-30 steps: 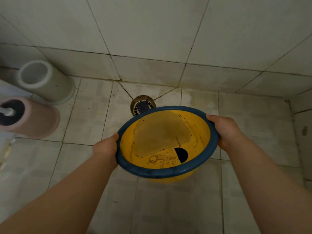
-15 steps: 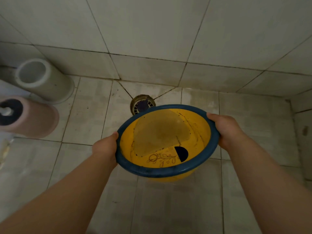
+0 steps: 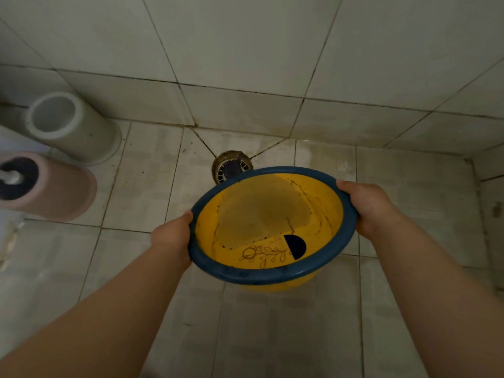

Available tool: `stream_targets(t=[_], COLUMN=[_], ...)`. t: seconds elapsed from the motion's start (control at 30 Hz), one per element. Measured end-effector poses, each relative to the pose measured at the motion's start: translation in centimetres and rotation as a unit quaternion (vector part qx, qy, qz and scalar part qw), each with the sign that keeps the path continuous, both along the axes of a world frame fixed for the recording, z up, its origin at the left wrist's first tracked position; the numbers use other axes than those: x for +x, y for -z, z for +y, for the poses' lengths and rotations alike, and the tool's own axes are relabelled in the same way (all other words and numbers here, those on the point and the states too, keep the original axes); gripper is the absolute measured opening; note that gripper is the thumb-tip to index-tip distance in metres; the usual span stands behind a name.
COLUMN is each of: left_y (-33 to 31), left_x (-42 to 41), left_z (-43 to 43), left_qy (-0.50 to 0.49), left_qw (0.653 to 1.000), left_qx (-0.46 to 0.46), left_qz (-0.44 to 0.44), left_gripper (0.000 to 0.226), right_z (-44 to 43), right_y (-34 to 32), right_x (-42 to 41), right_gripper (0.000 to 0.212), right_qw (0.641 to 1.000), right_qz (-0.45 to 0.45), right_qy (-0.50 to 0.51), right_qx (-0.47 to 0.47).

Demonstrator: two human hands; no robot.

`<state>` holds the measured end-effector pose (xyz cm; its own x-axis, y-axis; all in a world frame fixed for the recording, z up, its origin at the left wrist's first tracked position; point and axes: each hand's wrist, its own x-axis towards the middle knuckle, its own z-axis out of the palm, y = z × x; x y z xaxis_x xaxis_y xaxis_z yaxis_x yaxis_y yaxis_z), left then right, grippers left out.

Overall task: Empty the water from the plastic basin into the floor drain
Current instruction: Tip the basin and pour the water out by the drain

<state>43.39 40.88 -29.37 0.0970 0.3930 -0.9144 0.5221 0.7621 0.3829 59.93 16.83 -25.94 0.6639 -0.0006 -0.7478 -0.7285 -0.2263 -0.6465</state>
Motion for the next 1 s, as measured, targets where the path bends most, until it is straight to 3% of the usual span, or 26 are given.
stream_targets(t=[0.33, 0.53, 0.7, 1.0], left_y=[0.19, 0.62, 0.31, 0.65], left_x=[-0.16, -0.77, 0.02, -0.06], left_z=[0.19, 0.62, 0.12, 0.25], left_qy=[0.004, 0.023, -0.005, 0.011], left_qw=[1.0, 0.998, 1.0, 1.0], left_qx=[-0.013, 0.056, -0.02, -0.005], left_qz=[-0.014, -0.002, -0.003, 0.006], left_gripper=[0.055, 0.053, 0.053, 0.053], right_z=[0.07, 0.23, 0.35, 0.43], right_y=[-0.29, -0.27, -0.37, -0.57], right_x=[0.04, 0.11, 0.14, 0.24], right_gripper=[0.026, 0.027, 0.026, 0.026], right_qw=[1.0, 1.0, 1.0, 1.0], right_qz=[-0.001, -0.003, 0.0, -0.001], right_qy=[-0.009, -0.01, -0.007, -0.001], right_qx=[-0.009, -0.007, -0.005, 0.003])
